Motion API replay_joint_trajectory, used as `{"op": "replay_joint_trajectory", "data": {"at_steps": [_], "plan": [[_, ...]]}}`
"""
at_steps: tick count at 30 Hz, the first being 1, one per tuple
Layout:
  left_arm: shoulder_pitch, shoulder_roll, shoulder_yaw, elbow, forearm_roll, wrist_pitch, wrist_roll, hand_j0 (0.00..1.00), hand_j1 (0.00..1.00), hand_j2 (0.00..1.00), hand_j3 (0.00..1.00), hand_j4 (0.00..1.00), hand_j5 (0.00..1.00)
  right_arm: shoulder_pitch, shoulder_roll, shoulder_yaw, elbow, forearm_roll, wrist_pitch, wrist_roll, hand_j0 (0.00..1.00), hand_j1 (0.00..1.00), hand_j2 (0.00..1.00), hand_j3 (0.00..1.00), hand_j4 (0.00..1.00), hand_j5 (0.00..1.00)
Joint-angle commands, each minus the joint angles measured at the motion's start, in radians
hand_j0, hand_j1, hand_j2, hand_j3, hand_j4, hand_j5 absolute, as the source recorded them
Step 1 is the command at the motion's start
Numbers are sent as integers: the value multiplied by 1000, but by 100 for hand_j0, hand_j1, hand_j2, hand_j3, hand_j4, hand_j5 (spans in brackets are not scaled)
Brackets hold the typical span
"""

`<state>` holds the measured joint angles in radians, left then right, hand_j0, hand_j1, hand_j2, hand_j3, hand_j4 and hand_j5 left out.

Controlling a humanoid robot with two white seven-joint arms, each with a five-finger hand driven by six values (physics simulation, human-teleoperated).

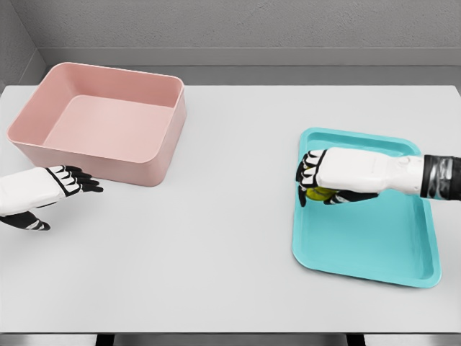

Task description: Put the tennis from the blue tray into the pink basket with both arms

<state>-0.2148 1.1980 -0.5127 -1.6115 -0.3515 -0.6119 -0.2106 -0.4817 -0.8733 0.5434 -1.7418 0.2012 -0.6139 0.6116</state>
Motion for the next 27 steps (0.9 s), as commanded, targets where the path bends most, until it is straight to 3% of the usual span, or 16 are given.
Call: {"op": "replay_joint_trajectory", "data": {"at_steps": [1, 13, 27], "plan": [[0, 2, 0, 1, 6, 1, 0, 100, 100, 100, 100, 100, 100, -2, 31, 15, -5, 1, 3, -1, 45, 45, 45, 45, 45, 45], [-2, 2, 0, -1, 6, 1, 0, 100, 100, 100, 100, 100, 100, -75, 134, 124, -5, 40, 3, -1, 45, 45, 45, 45, 45, 45], [0, 0, -1, 1, 6, 1, 0, 100, 100, 100, 100, 100, 100, -98, 264, 190, 7, 129, 3, -1, 45, 45, 45, 45, 45, 45]]}}
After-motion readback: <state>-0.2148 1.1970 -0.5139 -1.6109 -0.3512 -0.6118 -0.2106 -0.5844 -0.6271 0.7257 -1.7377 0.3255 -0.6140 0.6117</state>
